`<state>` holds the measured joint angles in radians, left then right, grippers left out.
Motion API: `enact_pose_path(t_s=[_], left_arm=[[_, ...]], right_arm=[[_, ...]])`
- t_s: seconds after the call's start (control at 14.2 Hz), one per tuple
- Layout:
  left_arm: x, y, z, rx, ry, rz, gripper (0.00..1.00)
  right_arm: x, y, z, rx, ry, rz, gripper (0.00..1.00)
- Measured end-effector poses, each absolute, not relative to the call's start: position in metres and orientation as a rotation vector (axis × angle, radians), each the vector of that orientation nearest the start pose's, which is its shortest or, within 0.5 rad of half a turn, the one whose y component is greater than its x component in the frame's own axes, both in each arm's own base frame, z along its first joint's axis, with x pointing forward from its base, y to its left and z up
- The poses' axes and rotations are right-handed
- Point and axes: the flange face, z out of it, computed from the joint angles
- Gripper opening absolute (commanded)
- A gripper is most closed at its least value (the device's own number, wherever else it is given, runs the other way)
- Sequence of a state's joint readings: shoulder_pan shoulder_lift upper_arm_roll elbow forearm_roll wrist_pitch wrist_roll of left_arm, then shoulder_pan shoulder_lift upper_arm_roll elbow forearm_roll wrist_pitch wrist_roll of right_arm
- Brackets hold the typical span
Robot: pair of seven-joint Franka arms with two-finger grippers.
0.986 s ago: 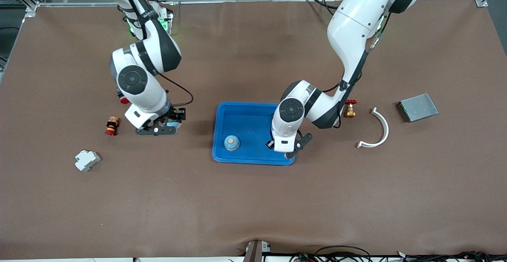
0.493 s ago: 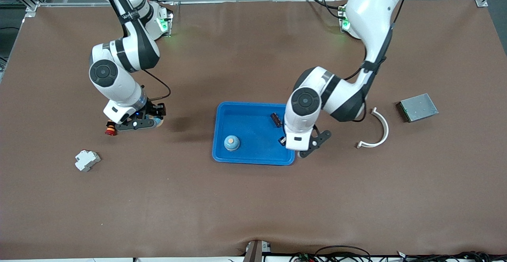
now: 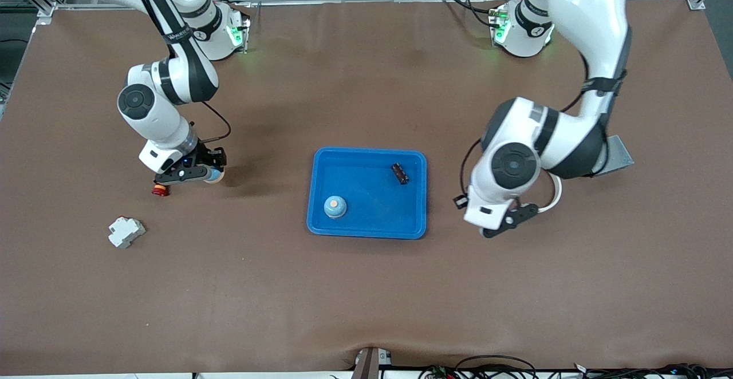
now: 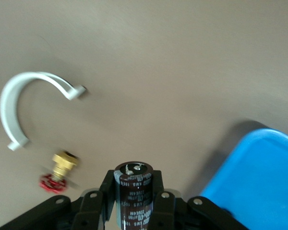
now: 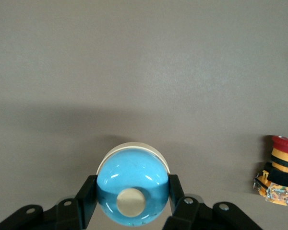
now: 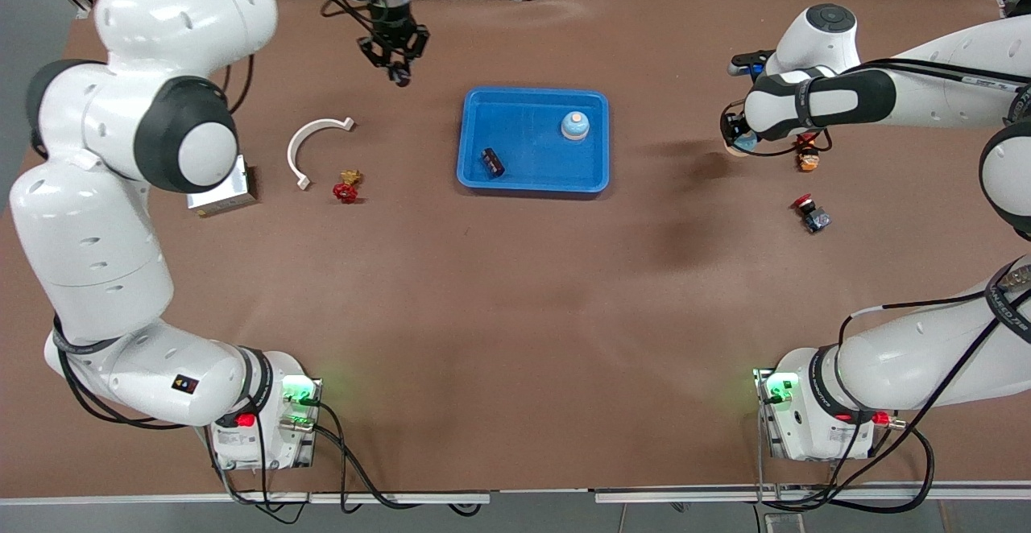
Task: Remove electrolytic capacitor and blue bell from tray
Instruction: 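Place the bell with the right gripper while the left gripper places the capacitor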
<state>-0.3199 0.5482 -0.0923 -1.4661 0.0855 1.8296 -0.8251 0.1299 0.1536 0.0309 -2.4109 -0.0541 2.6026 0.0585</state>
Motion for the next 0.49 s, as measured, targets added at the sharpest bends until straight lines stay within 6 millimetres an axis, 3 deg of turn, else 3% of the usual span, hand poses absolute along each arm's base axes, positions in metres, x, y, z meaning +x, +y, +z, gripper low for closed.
enact_pose_path(t_s=[0.28, 0.49], left_arm=[[0.632, -0.169, 0.354, -2.989, -0.356, 0.261, 0.0], [0.62, -0.118, 0.341, -3.028, -0.247, 0.221, 0.0]], right_arm=[[0.489, 0.082, 0.242, -3.141, -0.219, -0.087, 0.0], [0.486, 0.081, 0.226, -3.138, -0.214, -0.079, 0.0]])
